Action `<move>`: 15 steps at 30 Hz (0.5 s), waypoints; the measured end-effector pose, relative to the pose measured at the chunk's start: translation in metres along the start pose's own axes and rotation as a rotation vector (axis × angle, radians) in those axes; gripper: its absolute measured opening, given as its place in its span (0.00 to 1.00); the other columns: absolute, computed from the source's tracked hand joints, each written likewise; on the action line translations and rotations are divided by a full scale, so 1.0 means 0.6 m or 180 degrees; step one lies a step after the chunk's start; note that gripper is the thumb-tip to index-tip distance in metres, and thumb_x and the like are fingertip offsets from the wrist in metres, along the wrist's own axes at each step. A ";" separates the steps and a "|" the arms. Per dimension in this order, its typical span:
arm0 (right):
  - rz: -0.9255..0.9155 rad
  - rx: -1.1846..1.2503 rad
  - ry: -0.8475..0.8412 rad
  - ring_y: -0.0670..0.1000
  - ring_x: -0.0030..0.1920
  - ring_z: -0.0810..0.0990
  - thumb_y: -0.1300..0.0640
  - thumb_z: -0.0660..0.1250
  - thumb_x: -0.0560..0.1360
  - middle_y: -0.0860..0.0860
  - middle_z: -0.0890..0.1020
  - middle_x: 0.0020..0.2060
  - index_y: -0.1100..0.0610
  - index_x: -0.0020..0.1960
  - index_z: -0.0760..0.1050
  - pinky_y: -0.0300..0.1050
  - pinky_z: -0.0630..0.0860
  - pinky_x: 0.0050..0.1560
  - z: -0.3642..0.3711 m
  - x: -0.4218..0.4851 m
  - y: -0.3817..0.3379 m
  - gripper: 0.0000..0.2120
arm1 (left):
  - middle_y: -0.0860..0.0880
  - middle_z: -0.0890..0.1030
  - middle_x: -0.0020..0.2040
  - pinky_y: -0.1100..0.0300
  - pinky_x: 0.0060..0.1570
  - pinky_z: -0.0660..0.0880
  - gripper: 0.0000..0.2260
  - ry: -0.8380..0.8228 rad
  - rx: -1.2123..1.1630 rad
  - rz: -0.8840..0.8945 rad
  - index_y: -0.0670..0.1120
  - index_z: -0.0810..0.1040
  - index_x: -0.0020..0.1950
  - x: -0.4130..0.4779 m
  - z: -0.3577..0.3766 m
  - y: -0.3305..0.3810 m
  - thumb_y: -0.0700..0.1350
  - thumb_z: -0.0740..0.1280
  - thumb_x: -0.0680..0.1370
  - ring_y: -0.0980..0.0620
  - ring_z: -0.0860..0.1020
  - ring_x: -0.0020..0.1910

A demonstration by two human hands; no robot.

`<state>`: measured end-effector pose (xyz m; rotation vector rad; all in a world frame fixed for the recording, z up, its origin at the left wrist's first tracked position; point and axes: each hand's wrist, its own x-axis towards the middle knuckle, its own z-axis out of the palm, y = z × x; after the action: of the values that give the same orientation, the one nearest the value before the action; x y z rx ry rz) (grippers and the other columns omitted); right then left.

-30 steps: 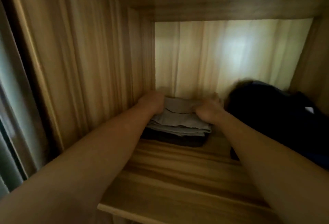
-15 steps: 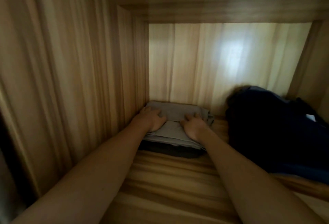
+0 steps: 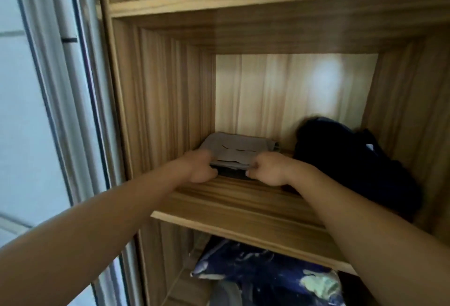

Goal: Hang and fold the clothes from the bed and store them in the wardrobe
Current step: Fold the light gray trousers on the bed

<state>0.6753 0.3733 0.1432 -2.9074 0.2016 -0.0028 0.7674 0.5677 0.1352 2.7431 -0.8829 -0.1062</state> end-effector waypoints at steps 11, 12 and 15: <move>-0.0064 -0.0502 -0.0243 0.50 0.50 0.77 0.40 0.63 0.80 0.51 0.78 0.54 0.55 0.61 0.77 0.39 0.68 0.31 -0.035 -0.200 -0.040 0.20 | 0.50 0.76 0.46 0.59 0.38 0.78 0.09 -0.0714 0.0362 -0.0455 0.47 0.77 0.52 -0.237 -0.018 0.019 0.51 0.62 0.80 0.51 0.77 0.44; -0.0039 -0.0532 -0.0249 0.51 0.51 0.78 0.40 0.63 0.80 0.51 0.78 0.55 0.55 0.61 0.77 0.39 0.68 0.32 -0.032 -0.209 -0.042 0.21 | 0.48 0.76 0.47 0.59 0.38 0.79 0.10 -0.0726 0.0341 -0.0538 0.47 0.76 0.54 -0.249 -0.016 0.009 0.51 0.63 0.80 0.50 0.77 0.44; -0.0042 -0.0756 -0.0144 0.51 0.51 0.76 0.38 0.63 0.79 0.51 0.78 0.57 0.55 0.64 0.76 0.41 0.69 0.39 -0.020 -0.225 -0.055 0.23 | 0.50 0.75 0.44 0.60 0.37 0.78 0.06 -0.0657 0.0271 -0.0676 0.50 0.75 0.54 -0.285 -0.011 -0.021 0.50 0.62 0.80 0.52 0.76 0.40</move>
<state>0.5460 0.4207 0.1639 -3.1415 0.1865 0.0905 0.6363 0.6787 0.1366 2.9383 -0.6539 -0.4071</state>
